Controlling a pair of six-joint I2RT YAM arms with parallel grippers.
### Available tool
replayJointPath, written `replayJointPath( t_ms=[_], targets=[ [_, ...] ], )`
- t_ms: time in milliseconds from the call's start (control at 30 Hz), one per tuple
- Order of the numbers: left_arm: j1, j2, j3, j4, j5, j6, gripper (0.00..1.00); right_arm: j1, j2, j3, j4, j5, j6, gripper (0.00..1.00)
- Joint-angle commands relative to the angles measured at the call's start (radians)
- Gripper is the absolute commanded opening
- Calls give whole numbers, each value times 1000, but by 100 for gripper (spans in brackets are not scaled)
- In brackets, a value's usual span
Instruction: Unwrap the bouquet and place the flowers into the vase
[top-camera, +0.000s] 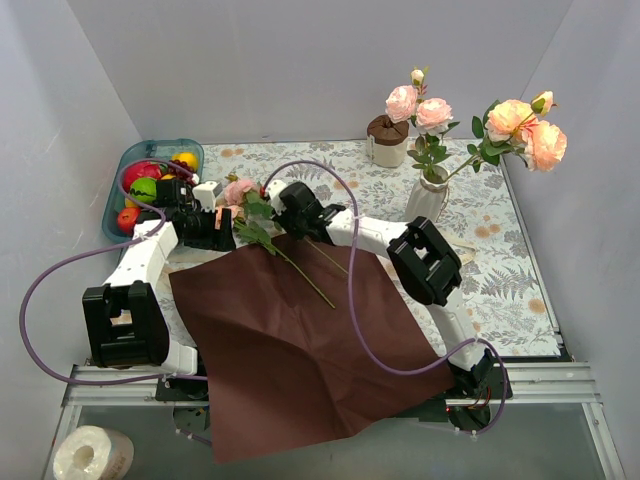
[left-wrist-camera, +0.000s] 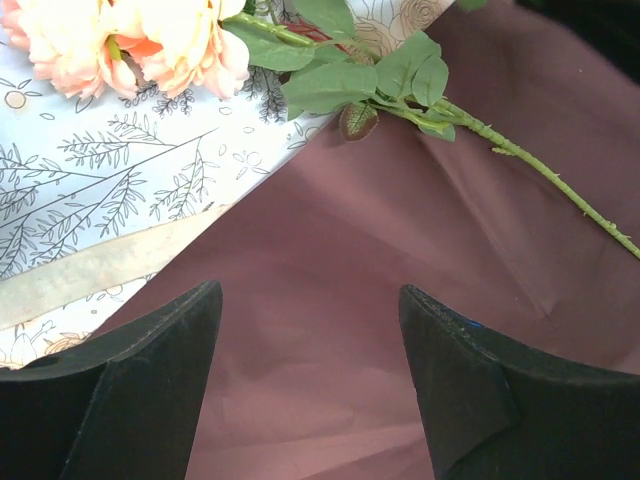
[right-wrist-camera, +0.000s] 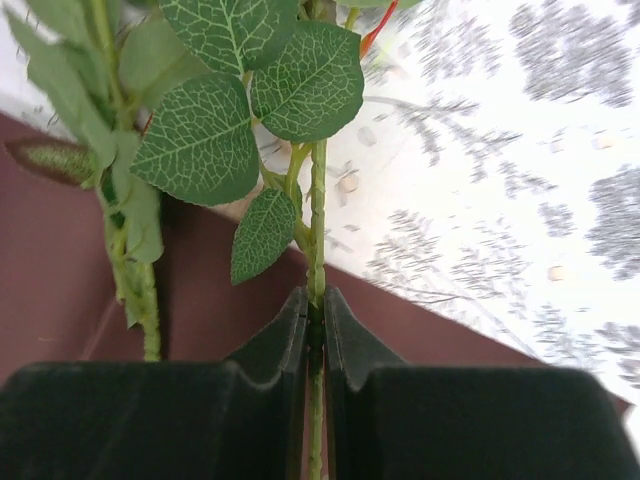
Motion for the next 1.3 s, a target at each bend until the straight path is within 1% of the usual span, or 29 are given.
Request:
replayJointPath(
  t_ms=[0,133,267,300,367,400,433,467,500,567,600,633,667,700,733,767,800,833,867,900,933,1067,1100,1167,1267],
  targets=[
    [20,-55,46,-25,3,25,71,-47,-133,107,-45,75,-29,1],
    [27,-60,71,-57,43,33,71,-90,-210,193,-68,94,-40,1],
    [30,-54,92,-100,83,36,71,-93,-326,242,-42,76,-93,1],
    [30,-55,95,-105,89,39,71,-93,-396,234,14,54,-107,1],
    [34,-65,89,-100,93,43,71,-89,-473,202,83,47,-124,1],
    [34,-68,88,-99,91,47,71,-86,-560,176,179,34,-138,1],
    [34,-74,85,-97,91,47,71,-69,-614,121,265,37,-200,1],
    [34,-75,83,-95,91,47,71,-60,-679,-23,369,39,-240,1],
    [34,-75,83,-94,93,51,72,-57,-801,-117,615,37,-285,1],
    [35,-72,80,-86,94,54,71,-63,-891,-245,819,65,-384,1],
    [37,-69,77,-82,96,53,71,-67,-921,-308,902,110,-434,1],
    [35,-68,77,-79,97,53,71,-72,-928,-312,965,137,-475,1],
    [35,-59,75,-74,105,50,71,-72,-932,-303,958,148,-523,1],
    [35,-54,75,-72,106,48,71,-72,-961,-298,937,98,-514,1],
    [35,-49,75,-69,111,44,71,-79,-969,-296,921,80,-514,1],
    [37,-46,74,-60,112,40,71,-86,-965,-293,944,86,-541,1],
    [35,-43,74,-57,116,37,71,-89,-943,-287,958,147,-569,1],
    [37,-42,75,-54,117,31,71,-101,-942,-286,969,166,-580,1],
    [35,-40,80,-54,120,31,71,-119,-945,-296,990,168,-572,1],
    [35,-39,82,-56,122,30,71,-138,-960,-313,1001,146,-525,1],
    [35,-42,82,-56,122,28,71,-179,-965,-331,1004,134,-506,1],
    [35,-63,66,-40,120,37,71,-237,-971,-381,1081,122,-479,1],
    [35,-66,65,-39,122,37,71,-253,-975,-387,1085,99,-466,1],
    [35,-68,65,-39,120,40,71,-299,-978,-416,1088,79,-422,1],
    [35,-52,82,-43,125,42,71,-369,-978,-463,1144,70,-336,1]
  ],
)
